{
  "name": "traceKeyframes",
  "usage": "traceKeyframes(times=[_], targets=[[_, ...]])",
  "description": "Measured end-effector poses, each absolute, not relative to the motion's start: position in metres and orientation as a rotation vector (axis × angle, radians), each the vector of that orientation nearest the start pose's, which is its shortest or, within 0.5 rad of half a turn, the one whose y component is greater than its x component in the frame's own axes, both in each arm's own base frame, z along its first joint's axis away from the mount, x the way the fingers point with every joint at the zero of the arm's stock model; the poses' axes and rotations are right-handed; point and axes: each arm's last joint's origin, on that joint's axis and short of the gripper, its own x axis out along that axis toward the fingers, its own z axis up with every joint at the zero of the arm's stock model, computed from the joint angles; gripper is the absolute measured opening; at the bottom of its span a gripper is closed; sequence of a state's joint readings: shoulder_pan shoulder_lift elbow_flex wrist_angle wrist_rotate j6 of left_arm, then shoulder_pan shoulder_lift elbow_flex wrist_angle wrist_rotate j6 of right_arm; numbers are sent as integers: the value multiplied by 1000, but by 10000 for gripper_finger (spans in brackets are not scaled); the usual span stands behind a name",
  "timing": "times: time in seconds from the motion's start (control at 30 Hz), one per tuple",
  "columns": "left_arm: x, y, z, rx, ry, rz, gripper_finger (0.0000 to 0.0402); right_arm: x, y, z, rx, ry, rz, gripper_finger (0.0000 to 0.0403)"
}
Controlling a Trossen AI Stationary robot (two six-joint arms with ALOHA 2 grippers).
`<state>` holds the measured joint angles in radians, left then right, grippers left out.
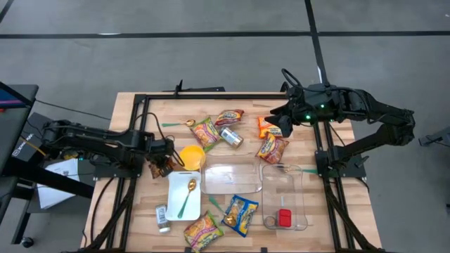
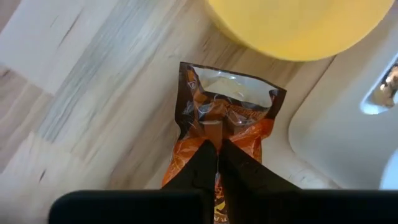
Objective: Pick & Place Food Item
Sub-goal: Put the orange seasoning pack into the right transparent bin
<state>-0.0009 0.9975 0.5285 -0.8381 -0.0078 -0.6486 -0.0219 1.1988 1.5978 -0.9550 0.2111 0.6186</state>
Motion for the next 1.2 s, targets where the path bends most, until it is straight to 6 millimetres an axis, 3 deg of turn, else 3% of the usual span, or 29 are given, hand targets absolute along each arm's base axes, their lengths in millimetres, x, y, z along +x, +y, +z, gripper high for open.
traceKeyframes(times=[0.27, 0.47, 0.73, 0.93, 1.2], targets=[[138, 0, 180, -616, 1253, 469, 2, 208, -11, 449, 543, 464, -388, 219], [134, 1, 187, -728, 1159, 540, 2, 208, -11, 450, 535, 458, -384, 219], [129, 8, 224, -750, 915, 578, 3, 209, -11, 450, 522, 457, -379, 219], [138, 16, 263, -817, 502, 526, 4, 209, -11, 450, 505, 458, -374, 219], [161, 30, 322, -983, -407, 502, 4, 209, -10, 450, 493, 462, -367, 219]])
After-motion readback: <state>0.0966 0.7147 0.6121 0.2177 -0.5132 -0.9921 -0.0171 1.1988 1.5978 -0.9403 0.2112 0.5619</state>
